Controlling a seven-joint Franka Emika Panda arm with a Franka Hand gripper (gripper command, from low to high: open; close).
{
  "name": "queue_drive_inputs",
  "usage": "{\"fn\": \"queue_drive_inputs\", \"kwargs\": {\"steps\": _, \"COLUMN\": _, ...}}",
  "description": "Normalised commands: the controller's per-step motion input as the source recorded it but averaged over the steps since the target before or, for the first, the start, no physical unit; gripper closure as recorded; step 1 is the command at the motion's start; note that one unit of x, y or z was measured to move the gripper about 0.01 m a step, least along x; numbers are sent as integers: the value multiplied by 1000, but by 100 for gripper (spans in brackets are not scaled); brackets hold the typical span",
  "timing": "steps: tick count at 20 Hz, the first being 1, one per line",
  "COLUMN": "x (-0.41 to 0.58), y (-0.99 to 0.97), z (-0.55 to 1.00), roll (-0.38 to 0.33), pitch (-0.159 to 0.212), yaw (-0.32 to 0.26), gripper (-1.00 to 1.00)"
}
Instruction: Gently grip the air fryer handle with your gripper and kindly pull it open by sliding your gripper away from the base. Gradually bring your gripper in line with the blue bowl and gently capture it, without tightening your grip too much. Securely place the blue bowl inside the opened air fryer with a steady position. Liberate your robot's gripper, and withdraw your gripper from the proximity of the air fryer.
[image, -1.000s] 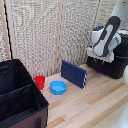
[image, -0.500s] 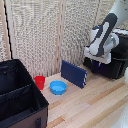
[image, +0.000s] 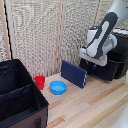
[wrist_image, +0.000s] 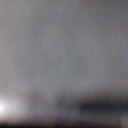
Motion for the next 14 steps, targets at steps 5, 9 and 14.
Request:
{"fn": "queue_drive_inputs", "kwargs": {"steps": 5, "x": 532, "y": 458, "z": -219, "roll": -49, "pitch": -4, "yaw": -114, "gripper": 100}}
{"fn": "queue_drive_inputs", "kwargs": {"steps": 9, "x": 157, "y": 466, "z": -259, "roll": -48, "pitch": 35, "yaw": -54, "gripper": 100}}
{"fn": "queue_drive_inputs", "kwargs": {"steps": 14, "x": 0, "y": 482, "z": -237, "roll": -22, "pitch": 84, "yaw": -1, "gripper": 100}}
